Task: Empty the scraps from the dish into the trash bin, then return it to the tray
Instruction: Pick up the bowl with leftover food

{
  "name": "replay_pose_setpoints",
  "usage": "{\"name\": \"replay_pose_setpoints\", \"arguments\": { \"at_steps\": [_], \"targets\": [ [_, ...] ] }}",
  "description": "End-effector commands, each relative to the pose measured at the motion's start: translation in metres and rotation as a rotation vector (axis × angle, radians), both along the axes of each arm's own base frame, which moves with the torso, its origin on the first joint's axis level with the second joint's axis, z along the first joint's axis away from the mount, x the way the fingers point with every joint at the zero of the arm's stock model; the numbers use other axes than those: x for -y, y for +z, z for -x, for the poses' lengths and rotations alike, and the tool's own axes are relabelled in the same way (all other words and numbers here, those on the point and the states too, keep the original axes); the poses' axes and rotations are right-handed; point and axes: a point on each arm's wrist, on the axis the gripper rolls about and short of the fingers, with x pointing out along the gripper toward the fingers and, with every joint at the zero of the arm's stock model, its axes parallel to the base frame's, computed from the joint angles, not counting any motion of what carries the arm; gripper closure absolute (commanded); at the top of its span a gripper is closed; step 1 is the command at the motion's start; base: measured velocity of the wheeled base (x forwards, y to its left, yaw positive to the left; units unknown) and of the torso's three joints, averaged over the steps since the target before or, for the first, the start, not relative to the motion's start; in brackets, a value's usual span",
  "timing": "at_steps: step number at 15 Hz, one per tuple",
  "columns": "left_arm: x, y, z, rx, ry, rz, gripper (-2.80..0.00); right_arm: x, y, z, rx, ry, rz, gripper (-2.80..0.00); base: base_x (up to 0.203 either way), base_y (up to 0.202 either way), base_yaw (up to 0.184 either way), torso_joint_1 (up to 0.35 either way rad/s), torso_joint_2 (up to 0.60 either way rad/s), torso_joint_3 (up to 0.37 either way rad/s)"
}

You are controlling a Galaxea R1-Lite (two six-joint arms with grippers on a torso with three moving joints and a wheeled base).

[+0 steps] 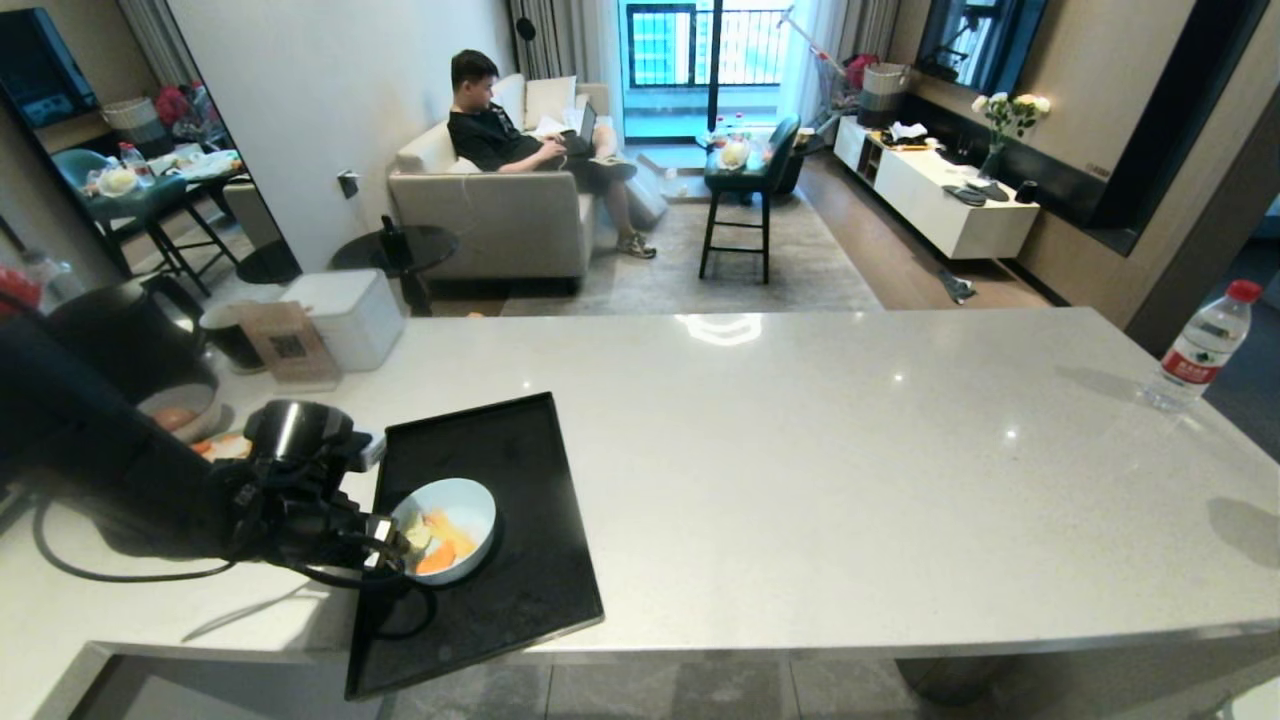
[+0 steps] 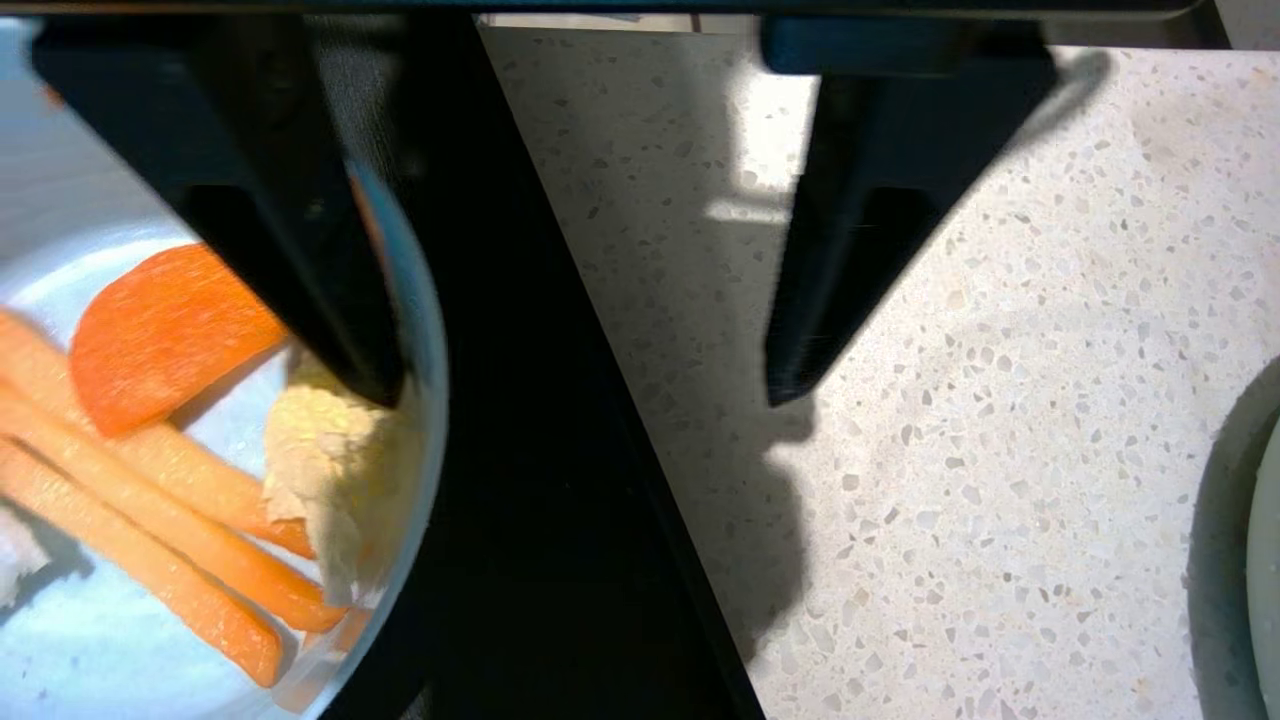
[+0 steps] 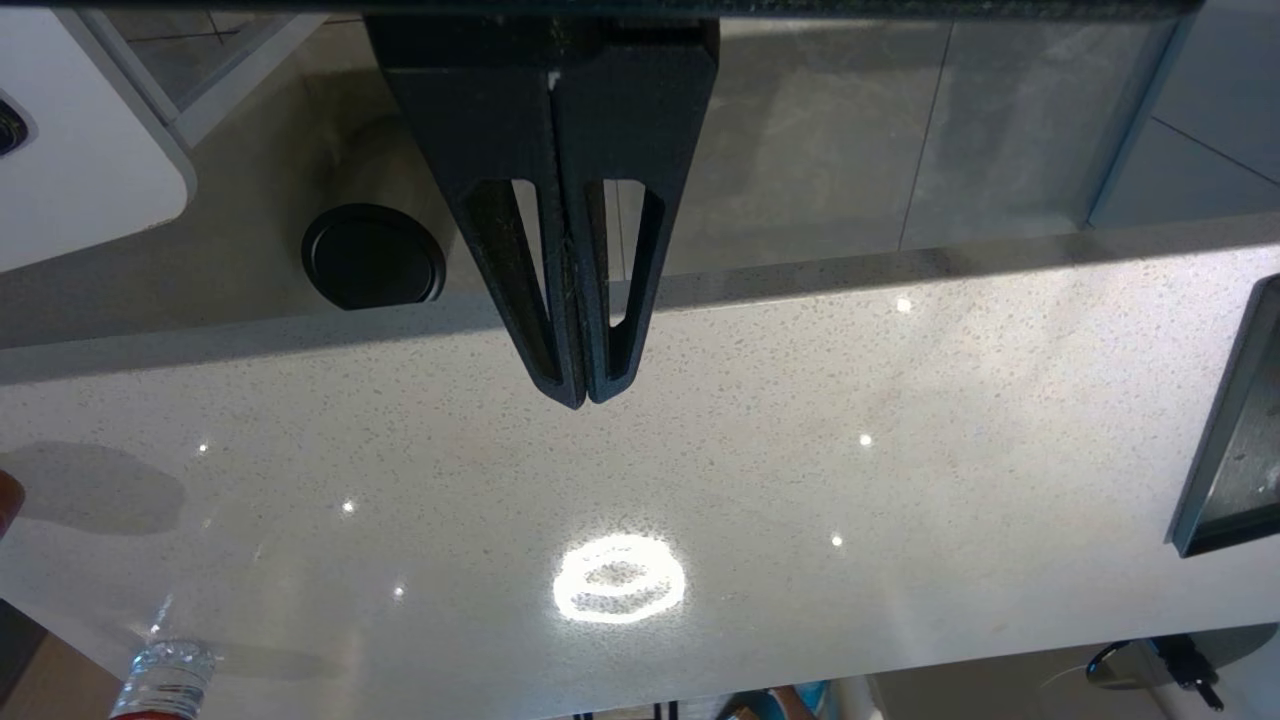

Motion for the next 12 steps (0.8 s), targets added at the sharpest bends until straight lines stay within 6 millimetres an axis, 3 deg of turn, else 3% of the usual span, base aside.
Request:
{"name": "replay_pose_setpoints", "arguments": {
  "at_steps": [1, 12],
  "targets": [
    [0.0016, 0.0002, -0.0006, 0.003, -0.005, -0.001, 0.00, 0.0000, 0.0002, 0.0001, 0.001, 0.000, 0.000, 0.00, 0.000, 0.000, 0.000, 0.000, 0.00, 0.000],
    [0.0075, 0.0072, 0.0022, 0.022, -0.026, 0.004, 0.00, 0.0000, -0.0002, 0.0000, 0.000, 0.000, 0.000, 0.00, 0.000, 0.000, 0.000, 0.000, 0.00, 0.000]
  ]
}}
